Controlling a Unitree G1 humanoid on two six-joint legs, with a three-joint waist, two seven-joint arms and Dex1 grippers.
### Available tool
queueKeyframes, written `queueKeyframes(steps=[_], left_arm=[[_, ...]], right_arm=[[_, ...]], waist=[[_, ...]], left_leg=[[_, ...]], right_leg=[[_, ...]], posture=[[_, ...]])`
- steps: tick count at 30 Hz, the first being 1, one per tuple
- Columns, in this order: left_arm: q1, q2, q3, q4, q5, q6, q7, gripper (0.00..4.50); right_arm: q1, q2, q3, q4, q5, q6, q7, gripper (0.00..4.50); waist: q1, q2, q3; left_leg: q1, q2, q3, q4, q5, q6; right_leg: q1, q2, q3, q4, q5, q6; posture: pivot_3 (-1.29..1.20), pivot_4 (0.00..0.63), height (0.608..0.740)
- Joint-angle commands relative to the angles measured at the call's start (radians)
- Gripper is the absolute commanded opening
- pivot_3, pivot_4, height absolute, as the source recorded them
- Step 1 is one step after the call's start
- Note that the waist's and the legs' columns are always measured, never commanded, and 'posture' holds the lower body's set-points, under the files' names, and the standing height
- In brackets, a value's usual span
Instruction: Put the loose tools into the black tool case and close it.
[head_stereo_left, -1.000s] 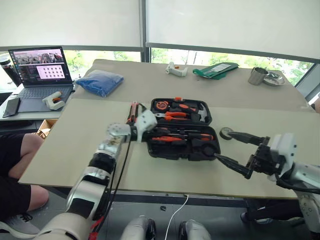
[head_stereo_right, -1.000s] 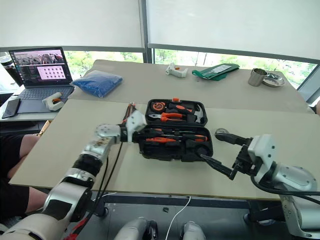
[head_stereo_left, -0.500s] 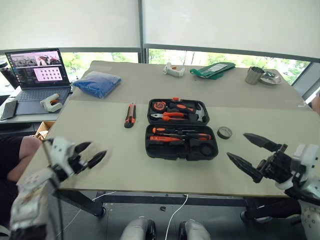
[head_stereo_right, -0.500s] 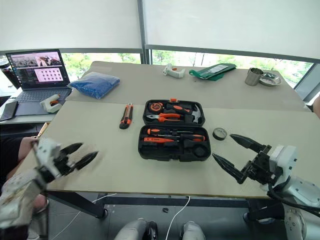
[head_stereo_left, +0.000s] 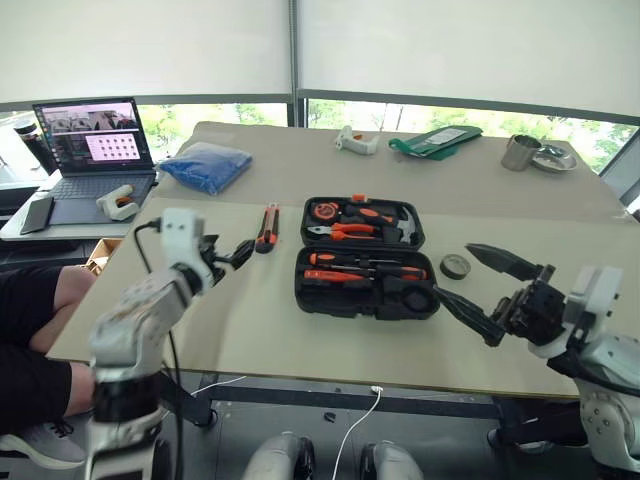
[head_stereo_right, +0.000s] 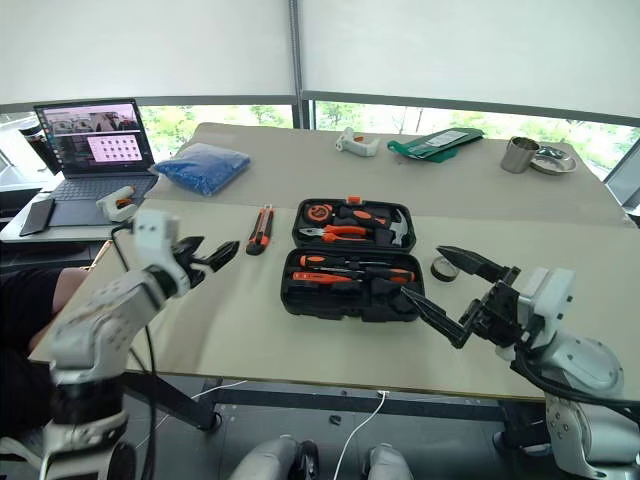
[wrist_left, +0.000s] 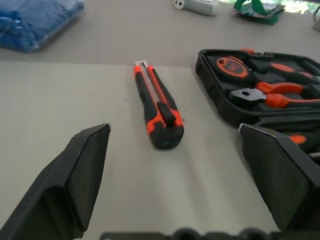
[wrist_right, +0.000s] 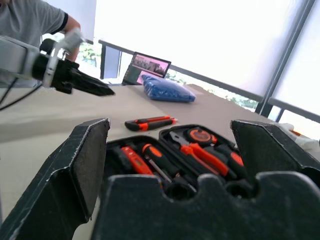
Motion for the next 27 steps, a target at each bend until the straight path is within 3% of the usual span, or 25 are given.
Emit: queueKeyframes(steps=[1,6,12,18,27], left_arm=[[-0.205,-0.046,-0.07,0.309,0.119,-0.121,0.069,4.44],[-0.432,-0.115,-0.055,0.707,0.164,-0.282,0.117,4.44],[-0.546,-0.159,-0.034,0.989,0.191,-0.378,0.162,4.44],[-0.589,-0.162,-0.048,1.14,0.247,-0.489,0.203,4.44],[-0.61,-0.183,0.001,1.228,0.226,-0.521,0.205,4.44]], right_arm=[[-0.03,-0.025,0.026,-0.019,-0.014,-0.002,0.014,4.5],[-0.05,-0.036,0.024,-0.034,-0.001,0.011,-0.004,4.5],[-0.057,-0.034,0.023,-0.081,0.022,0.036,-0.028,4.5],[-0.058,-0.04,0.015,-0.087,0.031,0.045,-0.032,4.5],[-0.045,-0.037,0.023,-0.101,0.03,0.04,-0.046,4.5]], waist=[[0.0,-0.003,0.002],[-0.008,-0.006,0.003],[-0.014,-0.007,0.004],[-0.013,-0.008,0.005],[-0.011,-0.009,0.005]], left_leg=[[-0.003,0.0,0.0,0.001,0.0,0.0],[-0.006,0.002,-0.002,0.004,-0.003,0.006],[-0.006,0.004,-0.002,0.009,-0.007,0.012],[-0.006,0.005,-0.002,0.013,-0.007,0.013],[-0.007,0.003,-0.002,0.013,-0.008,0.014]], right_leg=[[-0.001,0.002,-0.002,0.0,0.002,-0.003],[-0.001,0.003,-0.003,-0.001,0.002,-0.004],[0.0,0.004,-0.007,-0.001,0.002,-0.003],[0.001,0.003,-0.007,-0.001,0.002,-0.001],[-0.001,-0.001,-0.007,0.0,0.003,-0.001]], posture=[[0.0,0.15,0.74],[0.0,0.15,0.74],[0.0,0.15,0.74],[0.0,0.15,0.74],[0.0,0.15,0.74]])
